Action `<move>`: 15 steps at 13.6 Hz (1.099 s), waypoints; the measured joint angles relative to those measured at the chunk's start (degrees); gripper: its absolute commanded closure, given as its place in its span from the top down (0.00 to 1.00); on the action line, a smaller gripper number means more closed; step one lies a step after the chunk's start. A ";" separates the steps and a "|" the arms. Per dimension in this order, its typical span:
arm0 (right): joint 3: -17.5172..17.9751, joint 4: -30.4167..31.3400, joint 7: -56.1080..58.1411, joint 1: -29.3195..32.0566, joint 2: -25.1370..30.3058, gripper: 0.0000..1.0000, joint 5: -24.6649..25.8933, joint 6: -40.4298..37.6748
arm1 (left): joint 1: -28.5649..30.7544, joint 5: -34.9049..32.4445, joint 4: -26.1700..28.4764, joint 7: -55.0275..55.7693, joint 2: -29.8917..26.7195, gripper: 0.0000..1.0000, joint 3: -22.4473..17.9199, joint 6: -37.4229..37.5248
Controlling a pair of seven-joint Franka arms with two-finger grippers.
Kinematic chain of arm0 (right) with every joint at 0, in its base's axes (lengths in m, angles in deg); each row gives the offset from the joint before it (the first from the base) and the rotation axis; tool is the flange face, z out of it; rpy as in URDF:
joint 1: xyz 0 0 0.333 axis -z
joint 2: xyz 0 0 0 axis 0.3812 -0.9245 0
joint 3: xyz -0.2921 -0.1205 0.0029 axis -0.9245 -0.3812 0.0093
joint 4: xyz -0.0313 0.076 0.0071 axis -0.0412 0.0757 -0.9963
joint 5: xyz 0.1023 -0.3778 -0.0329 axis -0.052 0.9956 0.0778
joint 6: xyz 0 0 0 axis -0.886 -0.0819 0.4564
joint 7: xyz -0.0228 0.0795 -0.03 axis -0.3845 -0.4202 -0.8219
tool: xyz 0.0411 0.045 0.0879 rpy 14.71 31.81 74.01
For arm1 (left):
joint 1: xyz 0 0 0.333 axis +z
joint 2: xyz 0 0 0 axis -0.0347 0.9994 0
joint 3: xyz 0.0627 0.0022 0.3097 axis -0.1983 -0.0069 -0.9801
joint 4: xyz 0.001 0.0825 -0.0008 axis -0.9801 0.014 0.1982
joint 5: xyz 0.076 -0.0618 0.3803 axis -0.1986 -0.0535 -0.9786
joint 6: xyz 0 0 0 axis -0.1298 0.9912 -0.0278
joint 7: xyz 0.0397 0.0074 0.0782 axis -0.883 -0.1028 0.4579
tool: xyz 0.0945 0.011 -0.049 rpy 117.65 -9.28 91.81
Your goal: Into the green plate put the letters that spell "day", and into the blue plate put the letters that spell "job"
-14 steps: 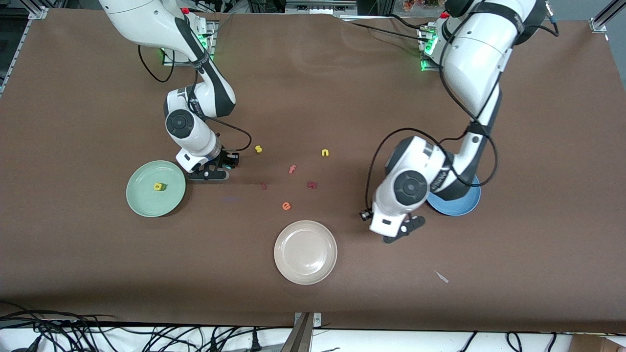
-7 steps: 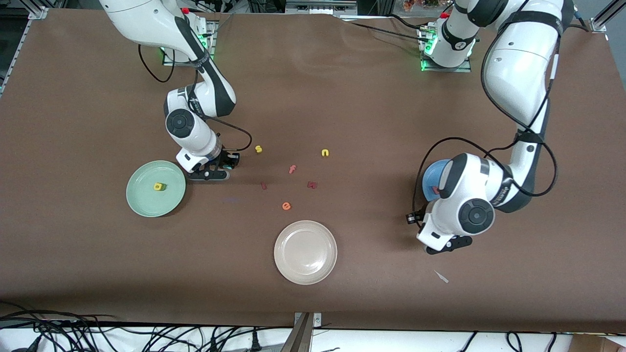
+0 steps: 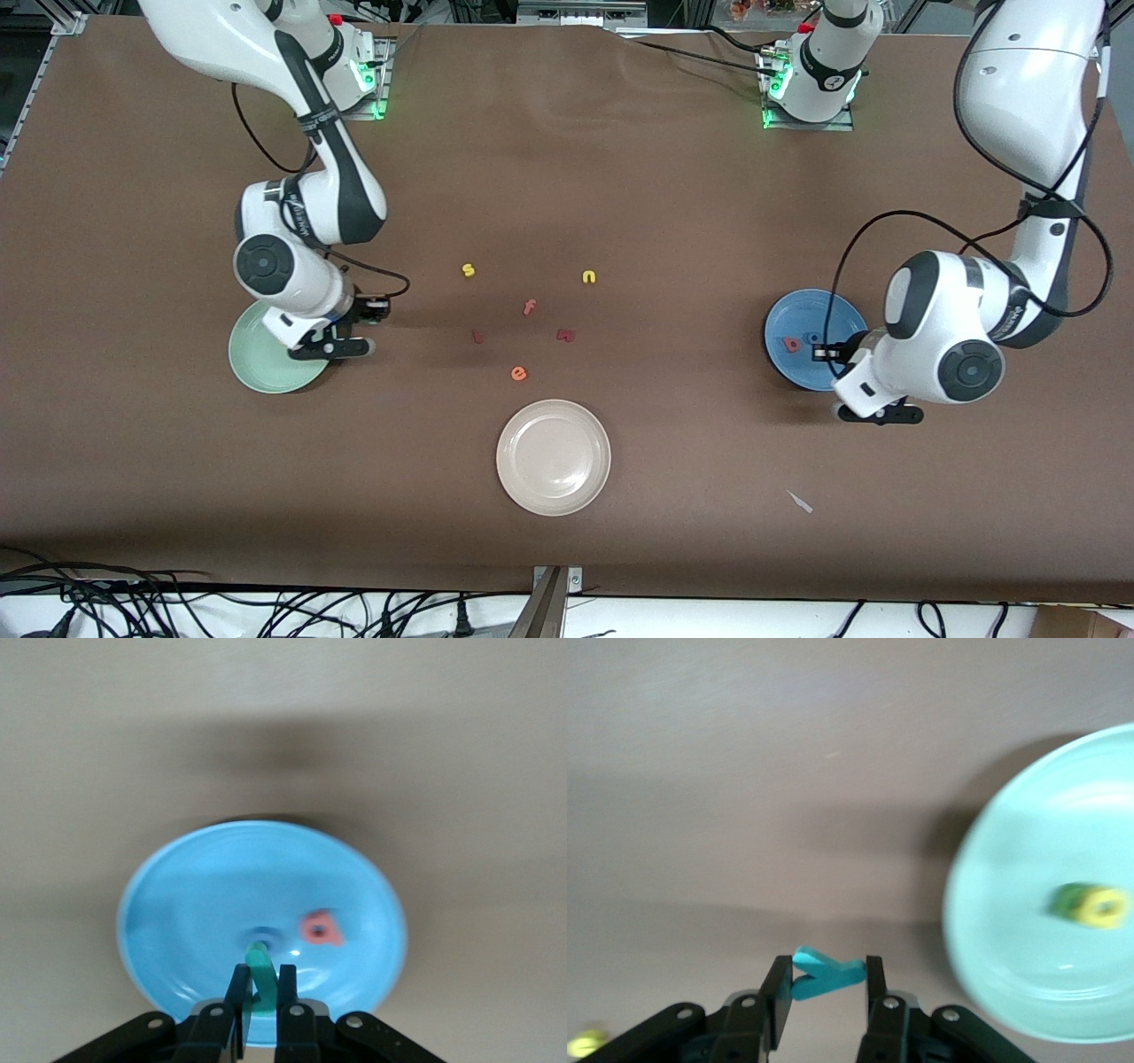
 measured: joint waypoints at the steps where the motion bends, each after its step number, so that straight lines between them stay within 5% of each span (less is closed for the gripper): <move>1: -1.62 -0.12 2.41 0.02 -0.02 0.27 0.88 -0.43 | 0.77 -1.63 3.03 -0.83 -0.31 0.00 0.03 -3.74; 2: -3.32 -0.12 5.22 0.10 -0.09 0.30 1.22 -0.57 | 0.95 -2.49 6.10 -1.20 -0.41 0.00 0.04 -7.84; 4: -5.94 -0.12 10.35 1.11 -0.43 1.00 1.30 -0.62 | 0.88 -3.10 10.54 -1.37 -0.47 0.00 0.34 -13.04; 5: -6.36 -0.13 11.56 2.10 -0.61 1.00 1.31 -0.61 | 0.88 -3.20 11.43 -1.39 -0.53 0.31 0.43 -14.34; 6: -6.44 -0.19 12.12 2.81 -0.79 1.00 1.31 -0.60 | 0.89 -3.23 11.72 -1.42 -0.56 0.85 0.43 -15.25; 7: -6.43 -0.44 12.15 2.92 -0.91 1.00 1.31 -0.60 | 0.91 -3.23 11.71 -1.44 -0.67 1.00 0.41 -15.71; 12: -5.70 -5.28 11.27 0.14 -0.91 1.00 1.28 -7.78 | 0.86 -3.24 8.39 -1.47 -2.68 1.00 0.58 -14.72; 15: -5.61 -10.47 10.86 -2.06 -0.82 1.00 1.27 -16.17 | 0.63 -3.24 1.26 -1.48 -4.46 1.00 1.91 -6.18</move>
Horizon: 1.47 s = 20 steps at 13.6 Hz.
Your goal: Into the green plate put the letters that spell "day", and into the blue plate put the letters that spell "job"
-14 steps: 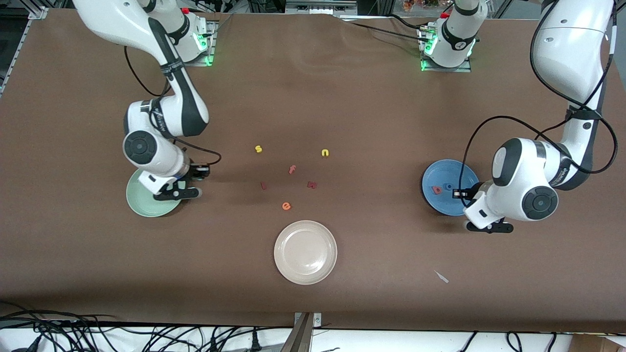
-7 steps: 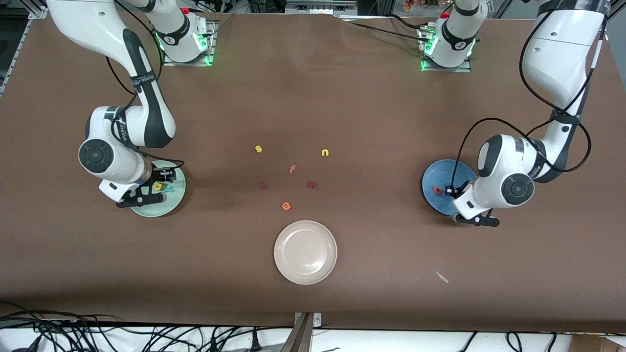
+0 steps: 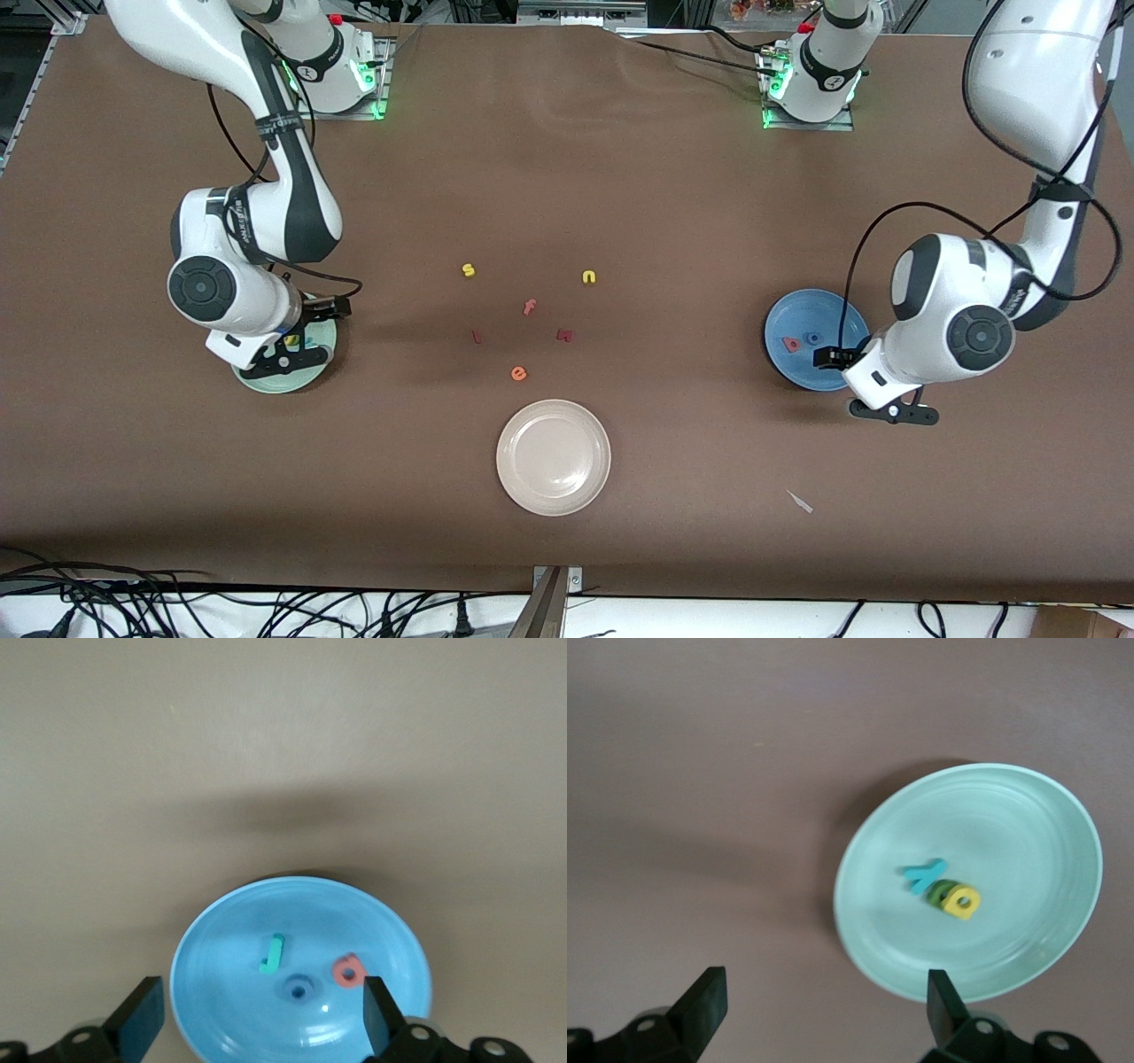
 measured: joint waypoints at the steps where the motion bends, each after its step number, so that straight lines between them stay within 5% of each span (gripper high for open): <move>1: 0.02 -1.62 -0.15 -0.84 0.03 1.00 0.00 -2.42 | -0.04 0.00 -3.24 0.00 -0.57 1.00 0.87 3.42; 5: 0.05 -8.07 -0.38 -3.34 0.55 1.00 0.00 -12.29 | -0.32 0.00 -14.81 -0.01 -2.83 1.00 3.59 16.03; 8: 1.02 -12.13 -0.51 -4.60 1.61 1.00 0.00 -16.02 | -1.37 0.00 -16.85 -2.21 -8.77 1.00 3.93 18.99; 12: 8.20 -12.56 -0.52 3.29 8.35 1.00 0.66 -18.70 | -2.48 6.27 -8.36 -7.02 -22.78 1.00 -2.01 21.66; 17: 9.87 -12.41 -0.40 10.91 20.50 1.00 3.35 -24.15 | -4.08 7.03 8.20 -8.76 -34.38 1.00 -7.39 15.28; 20: 9.27 -11.56 -0.69 12.74 22.62 1.00 3.34 -25.22 | -4.00 7.22 9.15 -8.38 -35.38 1.00 -8.19 15.07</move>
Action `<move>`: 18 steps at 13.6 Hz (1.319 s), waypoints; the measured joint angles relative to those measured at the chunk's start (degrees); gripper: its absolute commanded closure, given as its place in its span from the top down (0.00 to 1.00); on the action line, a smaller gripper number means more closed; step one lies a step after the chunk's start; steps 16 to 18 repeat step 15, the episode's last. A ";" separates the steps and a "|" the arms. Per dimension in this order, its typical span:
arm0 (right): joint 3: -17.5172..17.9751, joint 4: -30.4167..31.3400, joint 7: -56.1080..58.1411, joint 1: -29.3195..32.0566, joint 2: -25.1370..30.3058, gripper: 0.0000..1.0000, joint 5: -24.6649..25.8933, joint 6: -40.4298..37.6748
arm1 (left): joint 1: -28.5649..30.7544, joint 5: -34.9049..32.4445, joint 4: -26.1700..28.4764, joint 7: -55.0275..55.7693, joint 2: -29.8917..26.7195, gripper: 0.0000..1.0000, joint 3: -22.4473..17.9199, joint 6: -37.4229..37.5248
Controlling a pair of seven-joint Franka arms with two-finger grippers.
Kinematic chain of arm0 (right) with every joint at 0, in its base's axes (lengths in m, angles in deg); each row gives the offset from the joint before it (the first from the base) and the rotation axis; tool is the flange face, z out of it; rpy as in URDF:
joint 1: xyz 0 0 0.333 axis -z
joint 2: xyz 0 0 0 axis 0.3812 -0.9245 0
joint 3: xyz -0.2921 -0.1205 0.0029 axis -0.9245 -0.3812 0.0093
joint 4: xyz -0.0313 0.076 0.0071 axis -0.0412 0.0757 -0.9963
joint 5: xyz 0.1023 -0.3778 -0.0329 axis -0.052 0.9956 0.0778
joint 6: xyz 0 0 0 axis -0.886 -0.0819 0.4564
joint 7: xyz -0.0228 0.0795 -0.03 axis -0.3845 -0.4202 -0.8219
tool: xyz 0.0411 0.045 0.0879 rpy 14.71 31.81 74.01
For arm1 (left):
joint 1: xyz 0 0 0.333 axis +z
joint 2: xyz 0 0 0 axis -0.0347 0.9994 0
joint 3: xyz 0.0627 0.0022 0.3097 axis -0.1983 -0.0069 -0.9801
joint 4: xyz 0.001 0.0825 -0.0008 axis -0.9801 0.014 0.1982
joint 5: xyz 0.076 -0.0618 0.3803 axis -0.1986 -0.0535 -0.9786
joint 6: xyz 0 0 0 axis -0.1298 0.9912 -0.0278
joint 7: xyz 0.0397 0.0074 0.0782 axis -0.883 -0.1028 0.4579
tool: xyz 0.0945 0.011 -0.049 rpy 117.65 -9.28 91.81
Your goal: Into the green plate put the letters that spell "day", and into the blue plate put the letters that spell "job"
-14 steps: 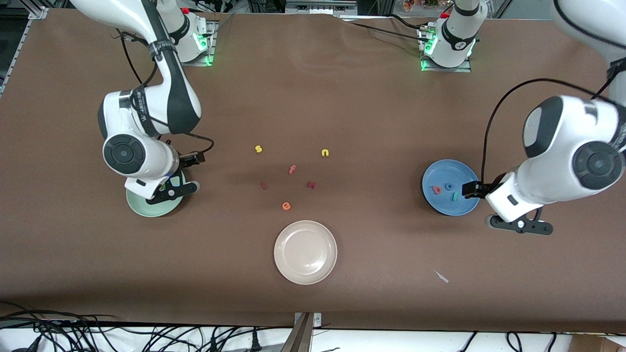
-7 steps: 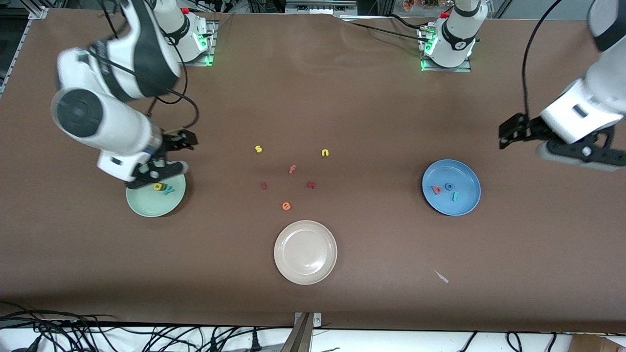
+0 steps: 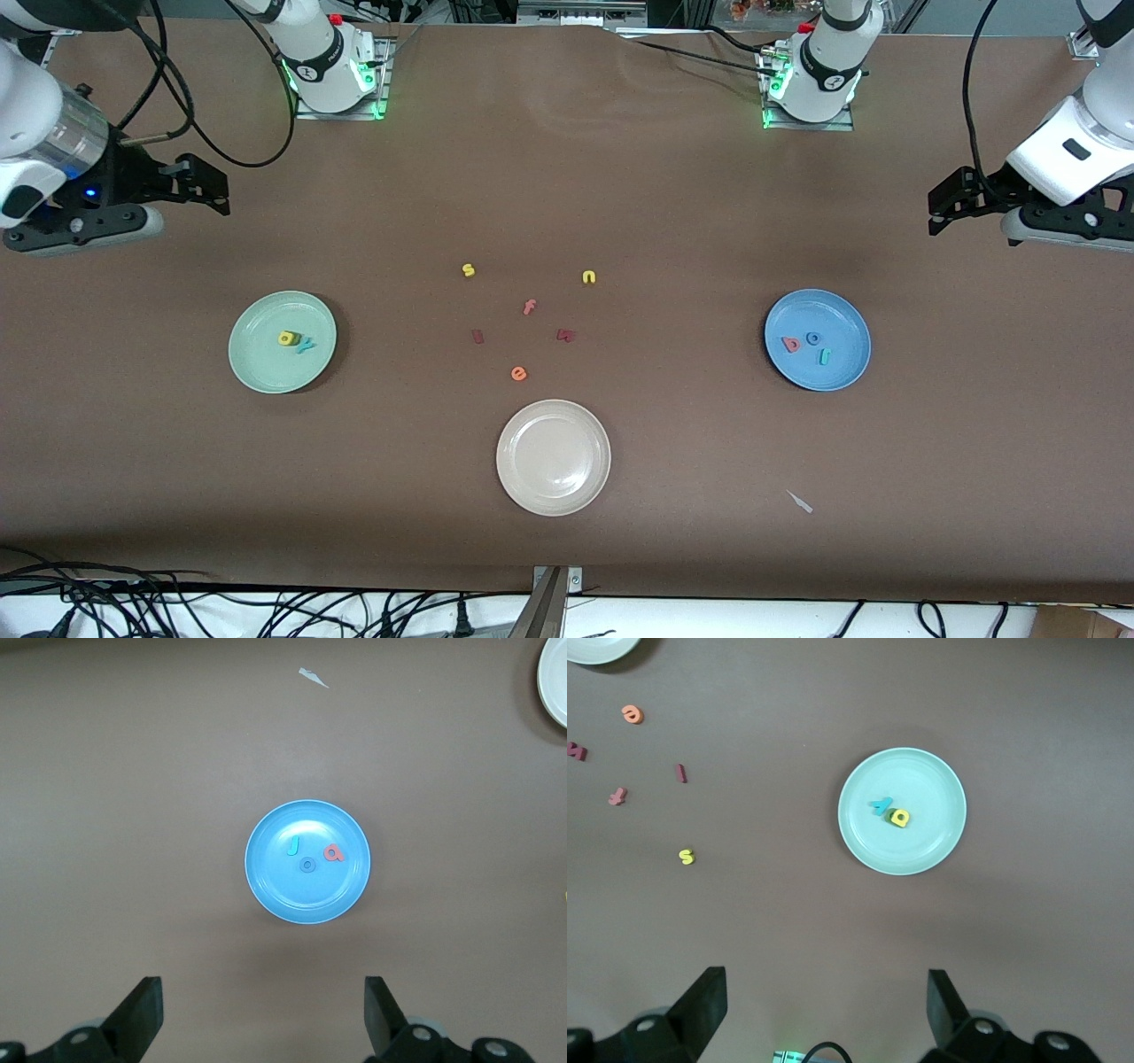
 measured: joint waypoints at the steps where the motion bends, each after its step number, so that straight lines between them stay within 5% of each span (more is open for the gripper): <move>1: -0.41 0.37 -0.66 0.06 -0.16 1.00 0.00 0.25 | -0.08 0.12 -0.06 1.21 0.00 1.00 0.12 0.00; 18: -0.85 1.20 -4.94 3.45 -0.43 1.00 -0.05 1.91 | -0.41 1.07 -6.16 5.24 1.62 1.00 1.81 9.96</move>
